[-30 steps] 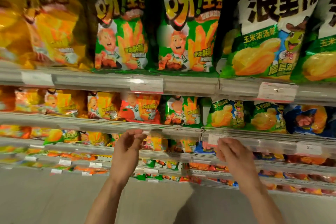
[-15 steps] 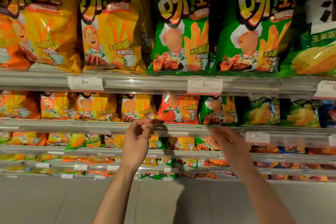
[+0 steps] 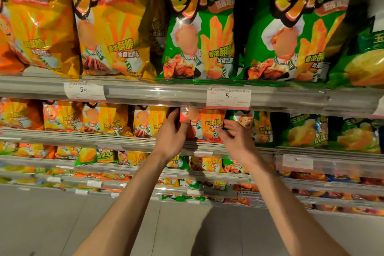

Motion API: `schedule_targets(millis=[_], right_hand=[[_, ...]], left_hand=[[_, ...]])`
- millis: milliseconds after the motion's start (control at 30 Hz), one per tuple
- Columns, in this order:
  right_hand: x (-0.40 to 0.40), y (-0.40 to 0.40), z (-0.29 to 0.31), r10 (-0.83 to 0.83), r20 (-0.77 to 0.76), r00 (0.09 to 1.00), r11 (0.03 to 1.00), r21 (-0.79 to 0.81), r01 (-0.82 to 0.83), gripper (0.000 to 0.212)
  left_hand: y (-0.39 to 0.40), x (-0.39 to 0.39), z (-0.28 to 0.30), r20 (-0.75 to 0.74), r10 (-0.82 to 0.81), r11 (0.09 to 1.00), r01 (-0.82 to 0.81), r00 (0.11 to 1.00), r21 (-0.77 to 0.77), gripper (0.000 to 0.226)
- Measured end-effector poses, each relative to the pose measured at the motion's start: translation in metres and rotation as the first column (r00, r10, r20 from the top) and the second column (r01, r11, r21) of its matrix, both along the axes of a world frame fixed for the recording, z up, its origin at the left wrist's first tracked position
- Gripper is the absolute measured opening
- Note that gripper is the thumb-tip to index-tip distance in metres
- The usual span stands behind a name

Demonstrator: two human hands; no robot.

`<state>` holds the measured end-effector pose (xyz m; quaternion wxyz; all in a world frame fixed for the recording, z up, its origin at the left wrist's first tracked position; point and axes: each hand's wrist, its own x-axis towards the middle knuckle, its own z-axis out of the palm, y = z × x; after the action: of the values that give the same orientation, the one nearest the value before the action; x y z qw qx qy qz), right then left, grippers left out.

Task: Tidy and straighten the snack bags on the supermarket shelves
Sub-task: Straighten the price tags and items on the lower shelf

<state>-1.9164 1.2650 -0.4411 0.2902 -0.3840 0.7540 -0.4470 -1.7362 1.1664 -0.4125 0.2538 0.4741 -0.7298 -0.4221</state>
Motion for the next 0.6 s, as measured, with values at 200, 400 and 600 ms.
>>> schedule_targets(millis=[200,400,600], right_hand=[[0.009,0.000,-0.001,-0.001,0.096,0.995,1.000,-0.016,0.002,0.040],[-0.002,-0.004,0.014,-0.034,0.119,0.992,0.998,-0.051,0.041,0.035],[0.002,0.005,0.009,-0.009,0.163,0.987,1.000,0.021,0.005,0.046]], left_hand=[[0.000,-0.014,-0.006,-0.084,0.055,0.997,-0.050,0.995,0.059,0.040],[-0.002,-0.008,-0.003,-0.217,0.106,0.992,-0.089,0.970,0.087,0.040],[0.007,-0.003,-0.008,-0.196,0.033,0.991,-0.006,0.980,0.135,0.035]])
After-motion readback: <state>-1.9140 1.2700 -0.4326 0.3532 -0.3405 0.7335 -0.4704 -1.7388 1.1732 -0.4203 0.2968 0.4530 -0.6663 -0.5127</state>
